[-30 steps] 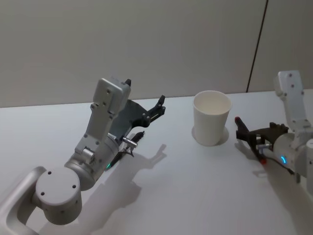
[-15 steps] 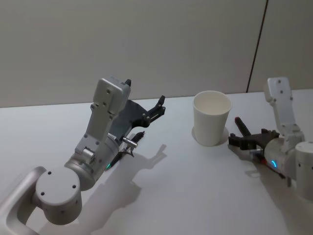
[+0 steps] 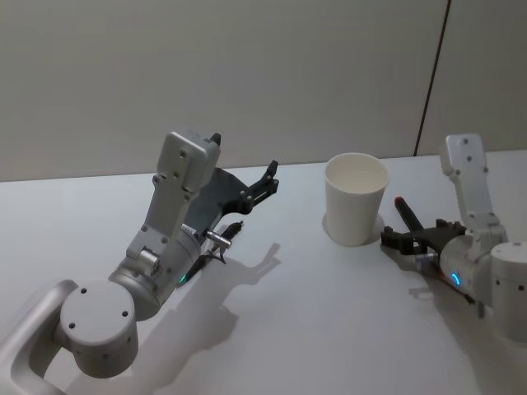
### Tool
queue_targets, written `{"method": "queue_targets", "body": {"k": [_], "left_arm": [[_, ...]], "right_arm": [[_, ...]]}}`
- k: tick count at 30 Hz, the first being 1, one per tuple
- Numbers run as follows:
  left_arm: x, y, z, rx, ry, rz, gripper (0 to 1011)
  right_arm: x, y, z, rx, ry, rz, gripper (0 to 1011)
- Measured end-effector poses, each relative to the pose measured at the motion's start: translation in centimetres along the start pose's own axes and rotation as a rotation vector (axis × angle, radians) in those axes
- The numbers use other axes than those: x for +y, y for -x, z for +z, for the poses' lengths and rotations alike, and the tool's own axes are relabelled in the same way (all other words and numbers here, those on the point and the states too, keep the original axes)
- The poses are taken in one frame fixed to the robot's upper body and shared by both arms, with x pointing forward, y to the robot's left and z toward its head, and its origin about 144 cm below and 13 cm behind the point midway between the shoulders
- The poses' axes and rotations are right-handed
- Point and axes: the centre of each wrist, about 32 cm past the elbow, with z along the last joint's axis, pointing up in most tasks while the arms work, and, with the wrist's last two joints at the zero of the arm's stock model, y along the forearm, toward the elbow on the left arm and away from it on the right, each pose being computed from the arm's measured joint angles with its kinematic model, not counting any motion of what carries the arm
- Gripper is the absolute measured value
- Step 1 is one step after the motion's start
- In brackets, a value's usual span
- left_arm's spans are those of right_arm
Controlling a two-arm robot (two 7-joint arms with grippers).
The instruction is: Place the pen into the pen holder.
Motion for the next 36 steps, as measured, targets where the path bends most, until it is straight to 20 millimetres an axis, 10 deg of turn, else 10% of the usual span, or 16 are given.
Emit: {"method": "queue_targets", "body": {"k": [36], "left_arm": [[0.0,0.0,0.0,0.0,0.0,0.0,1001]], "right_arm": [[0.04,0.33,-0.28,0.009,0.001,0.006,617]]}}
